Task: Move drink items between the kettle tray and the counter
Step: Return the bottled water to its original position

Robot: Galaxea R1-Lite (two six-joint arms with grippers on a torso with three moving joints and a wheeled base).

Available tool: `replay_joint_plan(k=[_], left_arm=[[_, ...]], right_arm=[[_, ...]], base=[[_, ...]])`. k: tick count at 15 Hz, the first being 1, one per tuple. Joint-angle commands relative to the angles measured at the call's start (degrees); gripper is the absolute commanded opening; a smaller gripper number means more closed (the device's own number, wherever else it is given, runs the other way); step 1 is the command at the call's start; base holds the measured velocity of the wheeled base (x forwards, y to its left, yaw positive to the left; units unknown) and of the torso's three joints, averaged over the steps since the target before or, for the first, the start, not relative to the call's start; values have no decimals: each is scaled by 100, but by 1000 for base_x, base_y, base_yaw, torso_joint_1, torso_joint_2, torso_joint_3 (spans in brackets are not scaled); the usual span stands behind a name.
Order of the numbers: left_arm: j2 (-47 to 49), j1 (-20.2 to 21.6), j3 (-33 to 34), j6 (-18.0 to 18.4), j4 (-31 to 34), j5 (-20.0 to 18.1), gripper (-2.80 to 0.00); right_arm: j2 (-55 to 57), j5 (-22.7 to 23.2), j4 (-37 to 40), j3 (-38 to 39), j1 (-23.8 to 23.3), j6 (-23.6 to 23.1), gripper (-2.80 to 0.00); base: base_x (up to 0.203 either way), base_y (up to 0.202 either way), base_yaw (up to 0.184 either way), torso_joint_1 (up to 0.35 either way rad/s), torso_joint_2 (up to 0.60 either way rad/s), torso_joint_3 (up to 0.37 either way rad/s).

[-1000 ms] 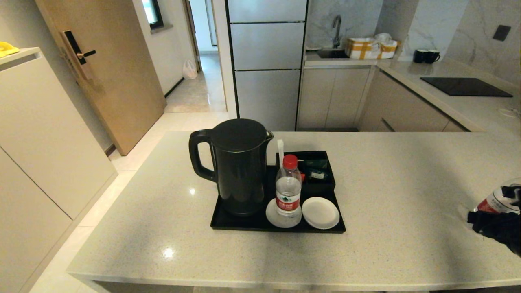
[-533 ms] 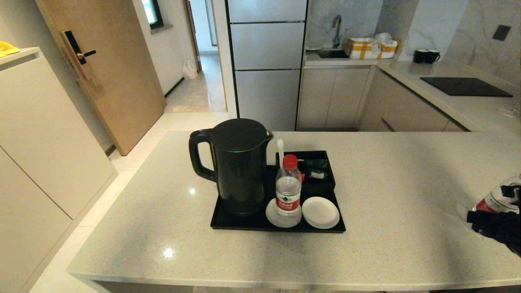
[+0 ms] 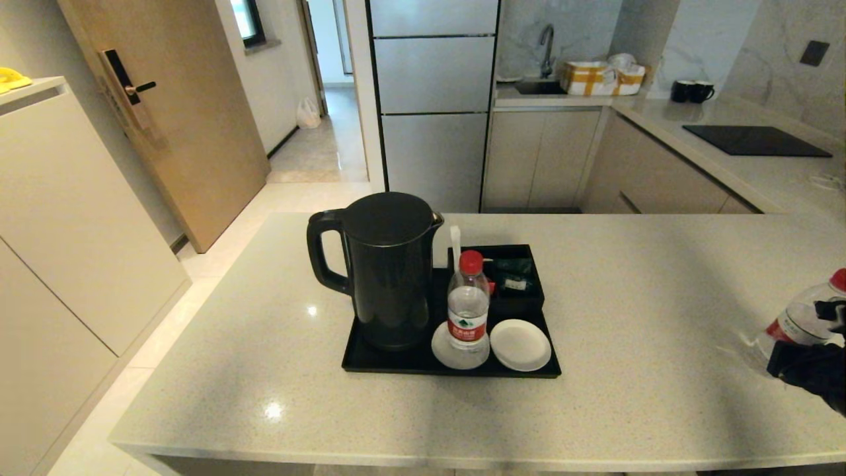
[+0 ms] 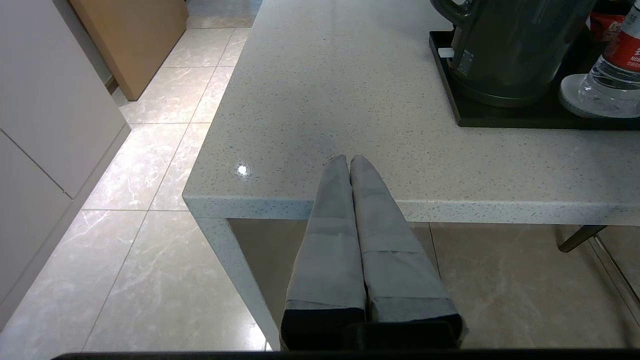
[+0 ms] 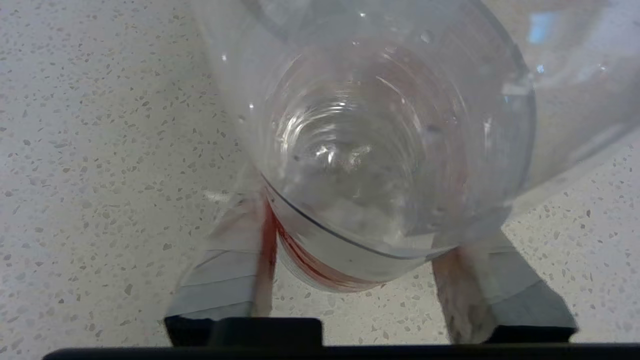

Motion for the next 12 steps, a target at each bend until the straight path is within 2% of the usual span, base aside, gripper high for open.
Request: replay_joint_plan(k=[1, 5, 8, 9, 11, 12], left_arm=[[7, 2, 9, 2, -3, 4, -280], [7, 2, 9, 2, -3, -4, -280], [7, 2, 9, 2, -3, -4, -280], [7, 2, 9, 2, -3, -5, -280], [7, 10, 9, 2, -3, 4, -280], [7, 2, 9, 2, -3, 4, -280]], right_arm=[[-153, 10, -49, 4, 5, 55, -280], [-858, -16, 129, 17, 380, 334, -280], [-2312, -332, 1400, -224, 1159, 398, -280], [-2842, -513, 2084, -390, 1671, 486, -280], [-3371, -1122, 3058, -717, 3148, 642, -280], [-3400, -1598, 3379, -884, 3979, 730, -280]], base=[[0, 0, 0, 0, 0, 0], [0, 0, 0, 0, 0, 0], [0, 0, 0, 0, 0, 0], [0, 0, 0, 0, 0, 0], [0, 0, 0, 0, 0, 0], [0, 0, 0, 0, 0, 0]])
